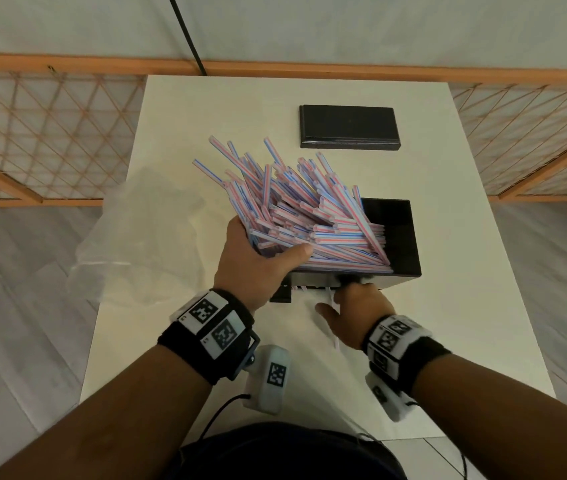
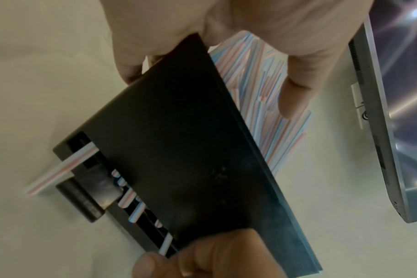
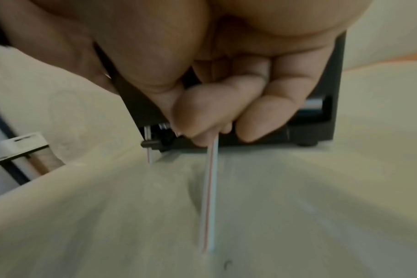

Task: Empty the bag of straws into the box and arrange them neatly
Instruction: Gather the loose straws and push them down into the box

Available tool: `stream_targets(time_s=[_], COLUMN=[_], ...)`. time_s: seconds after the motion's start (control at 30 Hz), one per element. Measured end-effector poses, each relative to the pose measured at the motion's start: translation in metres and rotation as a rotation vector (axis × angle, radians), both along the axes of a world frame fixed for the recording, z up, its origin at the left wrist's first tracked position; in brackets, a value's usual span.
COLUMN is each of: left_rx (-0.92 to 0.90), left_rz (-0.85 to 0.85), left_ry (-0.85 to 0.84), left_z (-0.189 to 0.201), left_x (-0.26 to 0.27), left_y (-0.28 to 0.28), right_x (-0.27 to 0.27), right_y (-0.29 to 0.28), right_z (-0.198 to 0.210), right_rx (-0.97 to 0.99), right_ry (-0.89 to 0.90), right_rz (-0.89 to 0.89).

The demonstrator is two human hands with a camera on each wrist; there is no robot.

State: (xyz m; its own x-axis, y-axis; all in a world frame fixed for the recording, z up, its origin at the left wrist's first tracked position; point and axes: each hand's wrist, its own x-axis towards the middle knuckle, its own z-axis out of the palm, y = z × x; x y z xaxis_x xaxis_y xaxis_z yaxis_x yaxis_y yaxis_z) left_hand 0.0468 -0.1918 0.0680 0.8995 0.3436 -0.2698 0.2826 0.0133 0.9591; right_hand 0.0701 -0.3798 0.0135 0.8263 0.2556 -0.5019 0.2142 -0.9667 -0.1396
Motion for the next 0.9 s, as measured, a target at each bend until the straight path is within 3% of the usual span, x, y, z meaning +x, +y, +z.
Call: stream_targets(time_s=[0.17, 0.27, 0.4, 0.53, 0.67, 0.9], left_rx=[0.018, -0.001, -0.013, -0.025, 0.000, -0.014], left_rz=[-0.041, -0.037, -0.035, -0.030, -0.050, 0.053], left_ry=[0.049, 0.063, 0.046, 0.045, 0.035, 0.070], left_z=[-0.007, -0.008, -0.010, -0.011, -0.009, -0.008], left_x=[-0.003, -0.002, -0.001, 0.000, 0.001, 0.000], left_y=[0.004, 0.004, 0.005, 0.005, 0.005, 0.005], right_x=[0.000, -0.011, -0.018, -0.006, 0.002, -0.030], right_y=[0.003, -0.009, -0.022, -0.011, -0.005, 0.004], right_z=[-0.024, -0.023, -0.014, -0.016, -0.021, -0.018], right_rx=[-0.009, -0.038, 0.010, 0.070, 0.031, -0.102], right_ry=[0.102, 0.275, 0.486, 0.339, 0.335, 0.270], right_rz=[-0.116, -0.084, -0.187, -0.197, -0.152, 0.180])
